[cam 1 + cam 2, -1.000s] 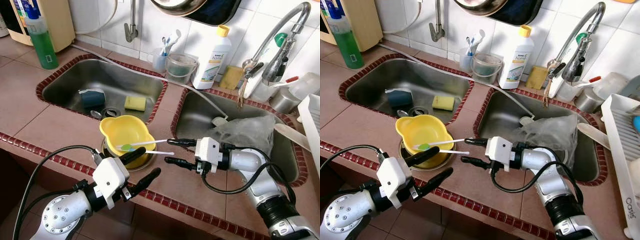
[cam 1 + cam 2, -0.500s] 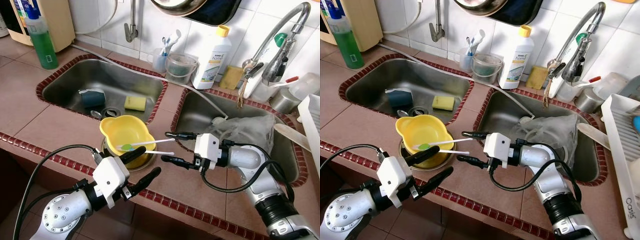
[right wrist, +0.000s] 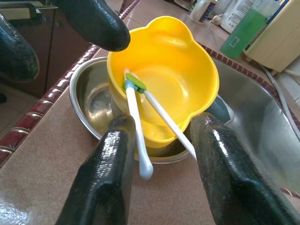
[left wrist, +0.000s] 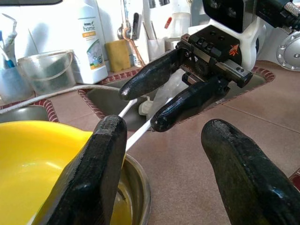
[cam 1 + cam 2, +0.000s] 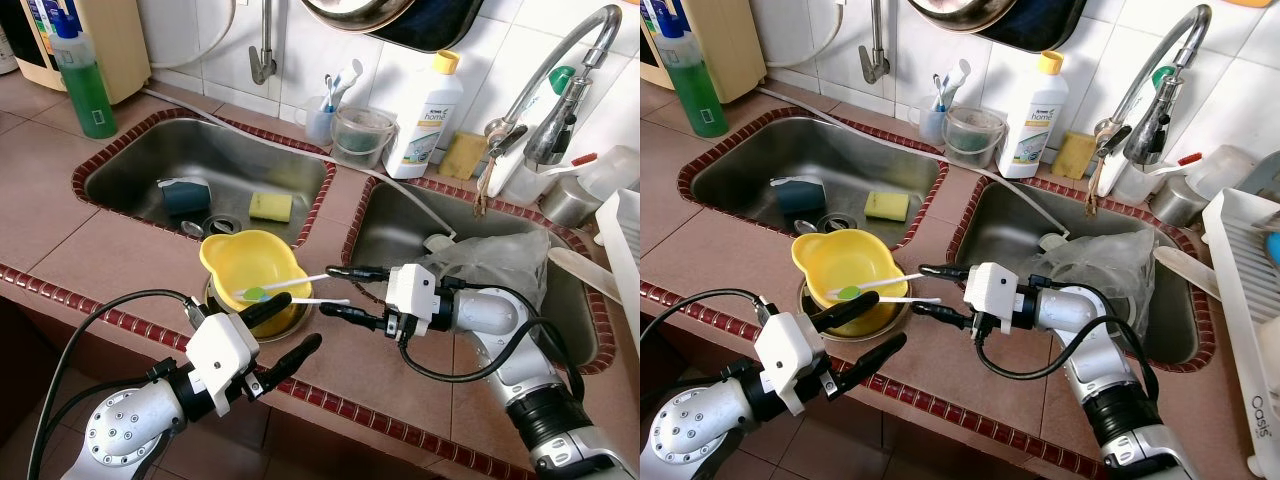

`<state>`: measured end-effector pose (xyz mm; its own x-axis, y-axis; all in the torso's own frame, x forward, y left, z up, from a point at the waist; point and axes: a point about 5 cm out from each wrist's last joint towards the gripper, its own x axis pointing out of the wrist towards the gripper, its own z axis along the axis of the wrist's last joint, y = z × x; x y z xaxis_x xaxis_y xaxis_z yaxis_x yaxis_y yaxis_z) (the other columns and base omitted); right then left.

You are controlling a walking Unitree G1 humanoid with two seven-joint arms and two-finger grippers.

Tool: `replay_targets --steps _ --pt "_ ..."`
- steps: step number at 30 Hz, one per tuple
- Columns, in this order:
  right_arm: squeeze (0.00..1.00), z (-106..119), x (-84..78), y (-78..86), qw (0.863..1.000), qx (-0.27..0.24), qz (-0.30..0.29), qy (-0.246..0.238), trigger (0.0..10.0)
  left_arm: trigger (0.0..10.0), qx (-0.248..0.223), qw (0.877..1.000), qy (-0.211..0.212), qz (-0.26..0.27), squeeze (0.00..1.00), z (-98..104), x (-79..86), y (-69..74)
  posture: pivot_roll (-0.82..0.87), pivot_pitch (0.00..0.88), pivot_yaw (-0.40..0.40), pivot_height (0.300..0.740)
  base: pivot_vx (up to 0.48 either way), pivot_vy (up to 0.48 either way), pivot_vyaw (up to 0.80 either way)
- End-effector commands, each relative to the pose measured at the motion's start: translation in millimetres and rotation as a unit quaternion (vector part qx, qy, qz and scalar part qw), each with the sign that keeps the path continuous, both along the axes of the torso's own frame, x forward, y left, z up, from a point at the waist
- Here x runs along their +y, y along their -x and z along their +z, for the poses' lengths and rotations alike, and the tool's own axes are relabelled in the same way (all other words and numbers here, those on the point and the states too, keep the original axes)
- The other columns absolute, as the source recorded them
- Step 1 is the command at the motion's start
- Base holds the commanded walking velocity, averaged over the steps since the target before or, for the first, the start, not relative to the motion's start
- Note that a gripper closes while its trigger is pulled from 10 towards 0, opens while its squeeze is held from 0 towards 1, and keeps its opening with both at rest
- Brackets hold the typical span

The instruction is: Kitchen organization

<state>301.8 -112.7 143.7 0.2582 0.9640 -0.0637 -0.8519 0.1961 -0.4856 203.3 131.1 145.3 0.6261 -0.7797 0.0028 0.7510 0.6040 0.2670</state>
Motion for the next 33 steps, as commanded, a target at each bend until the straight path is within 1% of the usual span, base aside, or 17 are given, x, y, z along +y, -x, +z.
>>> replay_targets --steps 1,7,8,12,14,26,33 --pt "0.00 2.6 -3.6 -3.1 1.000 -0.002 -0.006 0.001 0.0 10.0 -0.004 1.000 -0.001 -0.002 0.00 0.0 -2.4 1.3 0.18 0.064 -0.151 0.740 0.000 0.000 0.00" --pt "0.00 0.6 -5.6 -2.3 1.000 0.002 -0.006 0.007 0.0 10.0 -0.005 1.000 -0.001 -0.002 0.00 0.7 -2.3 1.5 0.18 0.070 -0.153 0.740 0.000 0.000 0.00" --pt "0.00 0.5 -5.7 -2.3 1.000 0.002 -0.006 0.008 0.6 10.0 -0.003 1.000 0.001 -0.001 0.00 0.7 -2.3 1.5 0.18 0.070 -0.153 0.740 0.000 0.000 0.00" --pt "0.00 0.4 -5.9 -2.0 1.000 0.003 -0.004 0.009 0.4 10.0 -0.003 1.000 0.002 0.000 0.00 1.1 -2.3 1.5 0.18 0.073 -0.152 0.740 0.000 0.000 0.00" --pt "0.00 0.2 -5.8 -1.7 1.000 0.004 -0.002 0.010 0.0 10.0 -0.004 1.000 0.002 0.000 0.00 1.2 -2.3 1.6 0.17 0.075 -0.152 0.740 0.000 0.000 0.00" --pt "0.00 1.2 -5.7 0.4 1.000 0.005 0.006 0.010 0.0 10.0 -0.003 1.000 0.006 0.001 0.00 1.7 -2.2 1.0 0.17 0.078 -0.152 0.740 0.000 0.000 0.00" --pt "0.00 13.7 -3.7 -1.9 1.000 -0.006 0.003 -0.015 0.0 10.0 -0.004 1.000 0.006 0.003 0.00 2.8 -0.4 -1.3 0.17 0.071 -0.149 0.740 0.000 0.000 0.00"
